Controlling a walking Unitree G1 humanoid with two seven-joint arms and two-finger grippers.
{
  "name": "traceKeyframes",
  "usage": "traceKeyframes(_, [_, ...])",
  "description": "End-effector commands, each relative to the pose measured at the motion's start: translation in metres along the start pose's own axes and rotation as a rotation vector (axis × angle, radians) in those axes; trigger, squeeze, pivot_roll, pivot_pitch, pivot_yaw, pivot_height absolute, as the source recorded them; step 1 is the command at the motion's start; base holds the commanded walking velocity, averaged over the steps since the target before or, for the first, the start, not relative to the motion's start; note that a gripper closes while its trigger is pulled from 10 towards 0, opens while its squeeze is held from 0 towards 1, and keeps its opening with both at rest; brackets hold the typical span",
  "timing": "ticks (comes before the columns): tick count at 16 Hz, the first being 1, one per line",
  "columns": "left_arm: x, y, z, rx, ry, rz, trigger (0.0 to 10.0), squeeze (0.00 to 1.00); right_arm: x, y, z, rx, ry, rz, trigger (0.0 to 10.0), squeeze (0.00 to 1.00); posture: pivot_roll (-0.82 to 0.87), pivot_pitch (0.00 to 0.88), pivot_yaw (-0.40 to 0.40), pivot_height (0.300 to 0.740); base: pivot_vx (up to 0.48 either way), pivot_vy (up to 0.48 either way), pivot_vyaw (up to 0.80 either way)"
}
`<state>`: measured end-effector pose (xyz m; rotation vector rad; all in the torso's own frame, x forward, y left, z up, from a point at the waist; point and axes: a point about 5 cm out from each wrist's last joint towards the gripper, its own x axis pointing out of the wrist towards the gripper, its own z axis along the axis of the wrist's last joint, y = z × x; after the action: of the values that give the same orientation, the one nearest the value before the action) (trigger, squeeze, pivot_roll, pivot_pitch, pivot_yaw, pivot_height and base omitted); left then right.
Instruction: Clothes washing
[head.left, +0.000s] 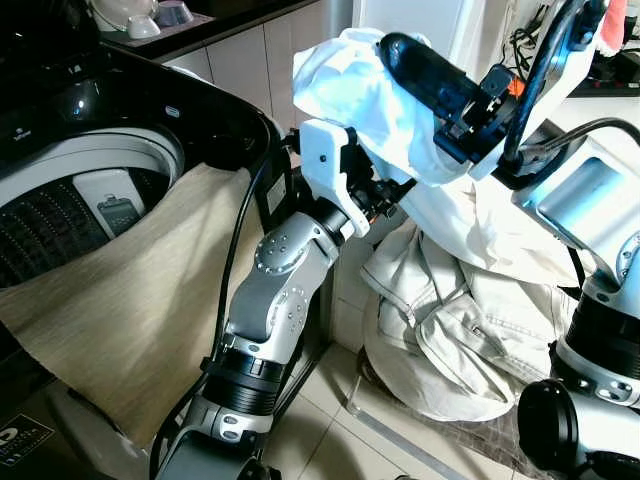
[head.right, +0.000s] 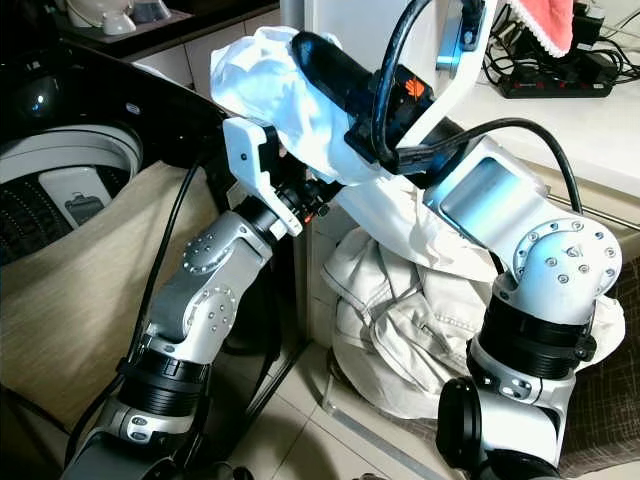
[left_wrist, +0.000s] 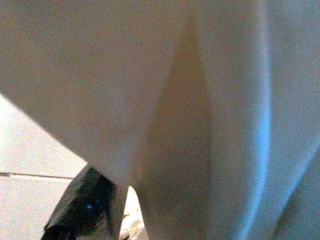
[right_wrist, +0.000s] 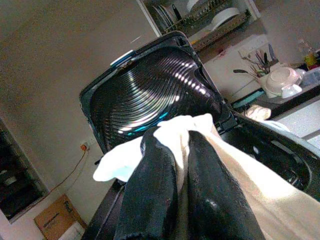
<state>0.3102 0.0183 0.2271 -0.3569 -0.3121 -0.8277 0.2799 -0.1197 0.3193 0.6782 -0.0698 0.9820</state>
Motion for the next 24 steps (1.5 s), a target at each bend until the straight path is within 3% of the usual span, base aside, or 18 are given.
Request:
traceKeyframes(1, [0.009,-0.010,0.004,-0.031,-0.041,-0.024,0.0,0.00,0.001,0.005,0.002,-0.013,-0.005,0.023,0.0,0.00,-0.13,0.000,0.018,0.740,0.000,0.000,0.00])
traceKeyframes(17, [0.005,-0.001,0.003,-0.033,-0.026,0.008,0.0,0.00,-0.002,-0.003,0.007,-0.040,-0.024,-0.031,0.0,0.00,-0.12,0.000,0.018,0.740,0.000,0.000,0.00])
traceKeyframes(19, [0.002,0.003,0.002,-0.021,-0.006,0.025,0.0,0.00,-0.004,-0.029,0.015,-0.047,-0.084,-0.243,0.0,0.00,-0.12,0.000,0.018,0.740,0.000,0.000,0.00])
traceKeyframes(21, [-0.002,0.010,0.001,-0.006,0.015,0.065,0.0,0.00,-0.018,-0.055,0.022,-0.029,-0.120,-0.416,0.0,0.00,-0.12,0.000,0.017,0.740,0.000,0.000,0.00])
traceKeyframes(24, [-0.008,0.022,0.002,0.035,0.039,0.120,0.0,0.00,-0.037,-0.067,0.023,-0.115,-0.076,-0.516,0.0,0.00,-0.11,0.000,0.015,0.740,0.000,0.000,0.00])
